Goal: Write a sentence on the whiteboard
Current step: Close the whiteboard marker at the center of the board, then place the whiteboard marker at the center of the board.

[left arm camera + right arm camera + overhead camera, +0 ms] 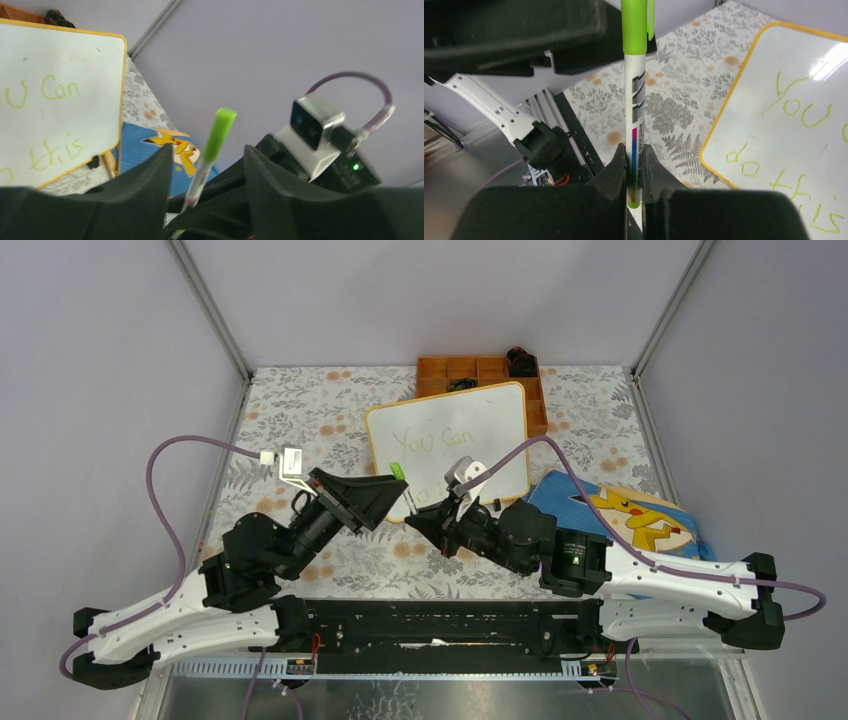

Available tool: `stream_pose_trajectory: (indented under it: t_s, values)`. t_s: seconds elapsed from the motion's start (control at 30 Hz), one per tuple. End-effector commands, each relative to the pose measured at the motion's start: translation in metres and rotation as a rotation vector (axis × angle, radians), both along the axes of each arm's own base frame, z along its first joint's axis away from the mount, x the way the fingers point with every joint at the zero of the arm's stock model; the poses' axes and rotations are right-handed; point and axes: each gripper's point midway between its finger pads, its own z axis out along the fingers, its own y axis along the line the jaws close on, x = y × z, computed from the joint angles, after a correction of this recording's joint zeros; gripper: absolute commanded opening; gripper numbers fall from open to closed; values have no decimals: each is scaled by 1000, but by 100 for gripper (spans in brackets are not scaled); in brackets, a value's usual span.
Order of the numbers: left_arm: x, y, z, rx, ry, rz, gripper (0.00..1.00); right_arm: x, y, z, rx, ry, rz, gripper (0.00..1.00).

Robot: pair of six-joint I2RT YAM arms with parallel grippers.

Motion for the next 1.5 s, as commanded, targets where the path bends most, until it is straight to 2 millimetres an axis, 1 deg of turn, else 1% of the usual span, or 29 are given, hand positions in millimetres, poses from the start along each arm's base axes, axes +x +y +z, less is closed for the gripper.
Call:
stream_pose_trajectory:
  t_s: [0.0, 0.03, 0.1, 0.17, 0.23, 0.37, 0.47, 0.53, 0.63, 0.73, 0.87, 0.9, 1.0, 1.03, 1.1, 1.17, 1.37, 1.47]
  values:
    - [-6, 12, -3, -69, 53, -2, 67, -3, -4, 55, 167, -71, 24, 0]
    - [-5, 15, -2, -75, 54, 7, 71, -5, -4, 54, 165, -70, 32, 0]
    - [-5, 19, -2, -78, 55, 16, 74, -7, -3, 54, 160, -70, 50, 0]
    - [-6, 18, -3, -73, 53, 11, 74, -11, 0, 52, 153, -68, 71, 0]
    - [-6, 13, -6, -59, 57, -3, 73, -14, 3, 51, 146, -67, 93, 0]
    - [-14, -10, -11, -17, 49, -89, 64, -15, 8, 47, 132, -58, 107, 0]
    - [-20, -23, -13, 17, 45, -146, 60, -15, 8, 47, 133, -55, 107, 0]
    - [-21, -28, -17, 33, 46, -163, 58, -15, 8, 48, 136, -53, 106, 0]
    - [-21, -29, -21, 43, 45, -164, 46, -16, 8, 46, 136, -47, 106, 0]
    - [-19, -28, -26, 61, 52, -151, 39, -14, 6, 43, 133, -39, 95, 0]
    - [-18, -22, -32, 76, 72, -131, 40, -10, 0, 38, 126, -35, 60, 0]
    - [-17, -21, -34, 77, 77, -127, 43, -9, -1, 38, 126, -35, 57, 0]
    - [-17, -17, -37, 74, 88, -116, 56, -9, -1, 34, 122, -28, 54, 0]
    - [-16, -17, -38, 77, 91, -113, 58, -9, -1, 34, 122, -26, 53, 0]
    - [-16, -16, -39, 81, 93, -109, 61, -9, -2, 33, 124, -24, 50, 0]
    - [-15, -15, -40, 91, 93, -99, 61, -9, -1, 33, 126, -21, 50, 0]
    - [-11, -9, -35, 149, 22, -69, 50, -12, -1, 32, 134, 0, 63, 0]
    - [-11, -9, -31, 176, -15, -73, 48, -13, -1, 31, 137, 10, 65, 0]
